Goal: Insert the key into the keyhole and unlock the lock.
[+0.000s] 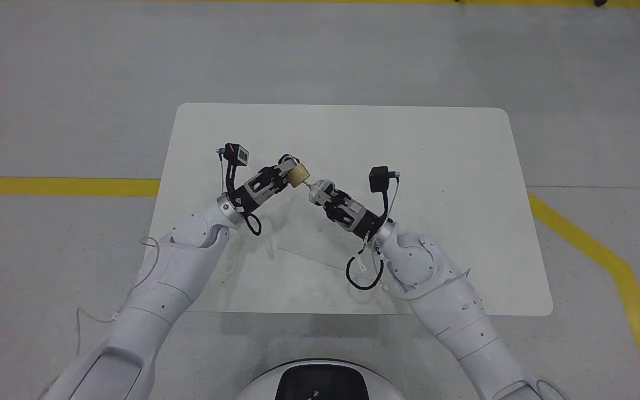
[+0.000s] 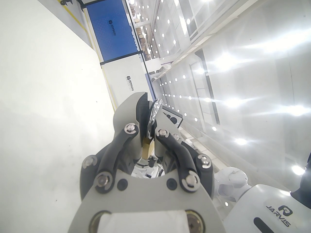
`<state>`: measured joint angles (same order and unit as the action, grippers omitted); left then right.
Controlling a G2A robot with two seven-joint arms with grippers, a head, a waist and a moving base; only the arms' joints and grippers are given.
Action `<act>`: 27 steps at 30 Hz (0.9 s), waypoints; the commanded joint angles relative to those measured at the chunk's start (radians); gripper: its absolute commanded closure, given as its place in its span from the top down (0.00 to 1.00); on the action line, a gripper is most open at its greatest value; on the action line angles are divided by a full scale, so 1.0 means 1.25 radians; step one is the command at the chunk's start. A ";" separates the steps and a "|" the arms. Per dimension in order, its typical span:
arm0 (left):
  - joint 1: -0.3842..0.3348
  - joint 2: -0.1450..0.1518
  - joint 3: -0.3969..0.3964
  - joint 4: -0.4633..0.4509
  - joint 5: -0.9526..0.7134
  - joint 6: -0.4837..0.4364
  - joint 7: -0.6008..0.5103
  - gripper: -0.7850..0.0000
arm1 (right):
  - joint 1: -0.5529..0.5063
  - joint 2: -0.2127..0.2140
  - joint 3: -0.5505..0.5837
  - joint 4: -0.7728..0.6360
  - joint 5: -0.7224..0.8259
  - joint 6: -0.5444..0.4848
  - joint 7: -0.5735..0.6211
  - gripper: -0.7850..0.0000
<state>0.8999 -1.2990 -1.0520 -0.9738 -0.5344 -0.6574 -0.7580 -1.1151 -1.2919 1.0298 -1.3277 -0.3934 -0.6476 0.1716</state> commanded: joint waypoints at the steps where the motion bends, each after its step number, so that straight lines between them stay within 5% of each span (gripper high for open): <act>1: 0.004 0.000 -0.002 -0.006 0.004 0.002 0.003 0.00 | 0.001 0.000 0.000 0.001 0.000 0.000 0.002 0.00; 27: 0.014 -0.009 -0.018 -0.012 -0.027 0.028 -0.022 0.00 | 0.007 -0.007 -0.008 0.006 -0.014 -0.013 0.021 0.00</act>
<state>0.9181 -1.3102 -1.0744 -0.9901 -0.5674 -0.6231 -0.7851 -1.1058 -1.3010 1.0207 -1.3200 -0.4107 -0.6627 0.1969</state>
